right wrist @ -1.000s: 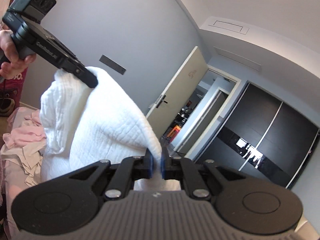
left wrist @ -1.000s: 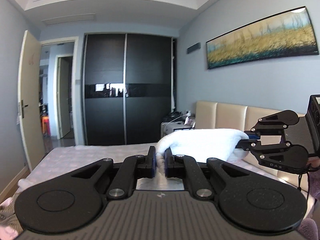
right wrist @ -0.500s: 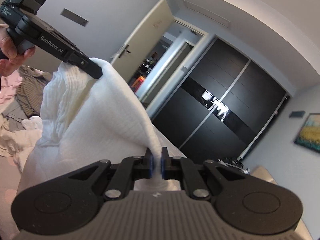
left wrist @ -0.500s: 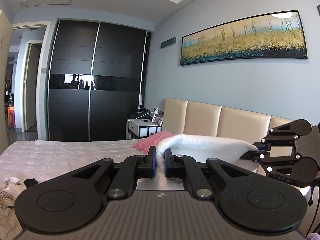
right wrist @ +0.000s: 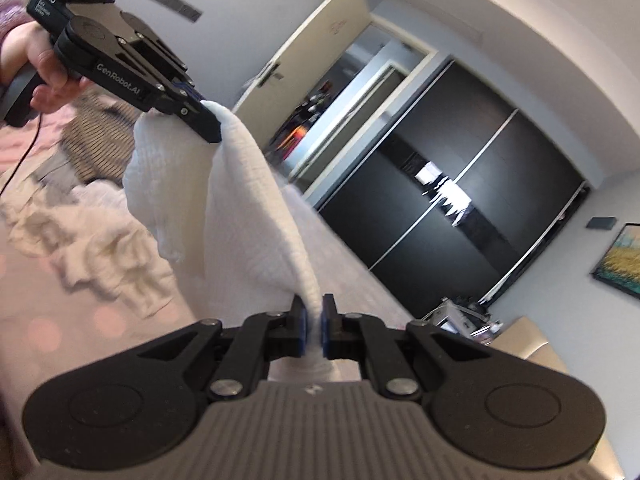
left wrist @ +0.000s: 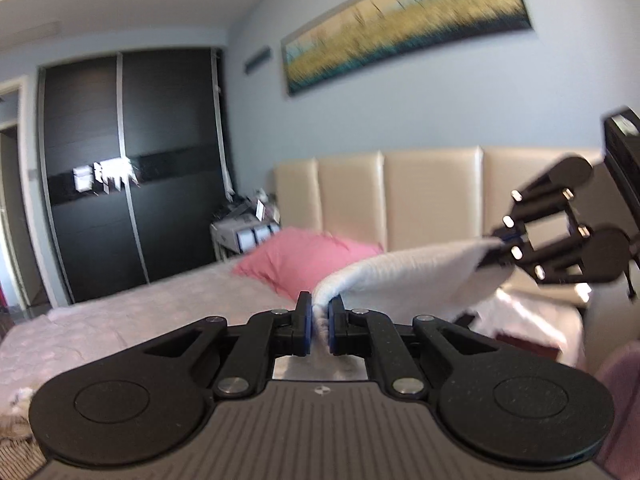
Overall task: Fold clothes
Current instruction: 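Lift the folded muslin up off the bed with both tools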
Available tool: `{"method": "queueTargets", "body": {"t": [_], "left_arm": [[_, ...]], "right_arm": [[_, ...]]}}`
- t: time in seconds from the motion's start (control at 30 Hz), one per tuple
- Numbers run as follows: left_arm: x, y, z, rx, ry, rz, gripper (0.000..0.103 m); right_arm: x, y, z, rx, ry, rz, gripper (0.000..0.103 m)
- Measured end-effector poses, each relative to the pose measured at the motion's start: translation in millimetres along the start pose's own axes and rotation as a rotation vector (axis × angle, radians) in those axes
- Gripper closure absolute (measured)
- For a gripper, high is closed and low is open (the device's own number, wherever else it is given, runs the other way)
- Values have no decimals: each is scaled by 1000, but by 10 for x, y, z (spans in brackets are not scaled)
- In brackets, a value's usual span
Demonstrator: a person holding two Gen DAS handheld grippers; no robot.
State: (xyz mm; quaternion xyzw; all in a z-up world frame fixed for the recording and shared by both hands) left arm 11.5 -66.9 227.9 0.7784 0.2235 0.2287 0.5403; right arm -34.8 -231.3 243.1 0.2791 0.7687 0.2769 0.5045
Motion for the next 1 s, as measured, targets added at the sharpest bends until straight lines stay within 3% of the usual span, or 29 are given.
{"method": "queueTargets", "body": {"t": [0.23,0.4,0.53,0.77,1.0], "left_arm": [[-586,-906,-343,191,-212,17,98],[-716,-1403,-399,292,-288,0,98],[-784,-1756,-422,363,-342,-12,98],[-427,-1667,224,397,-369,16,98],[-19,-1769,1139,443,-325,-34,98]], "right_arm": [[745,-643,-517,113,209,1,95],[1138,-946,-767,195,377,12,95],[1365,-1143,-779,243,439,27,95],[1378,-1427,-385,299,421,75,95],[1082,-1607,486,411,369,223,95]]}}
Point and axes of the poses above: each gripper's, at about its wrist camera, not at the fingertips, and z roughly the way its jaws point, x to its left, y to its top, the point moved 6 cm from there along z, roughly the way its jaws point, and after that the axes turned 2 degrees about -y, right-handed, at the moved point
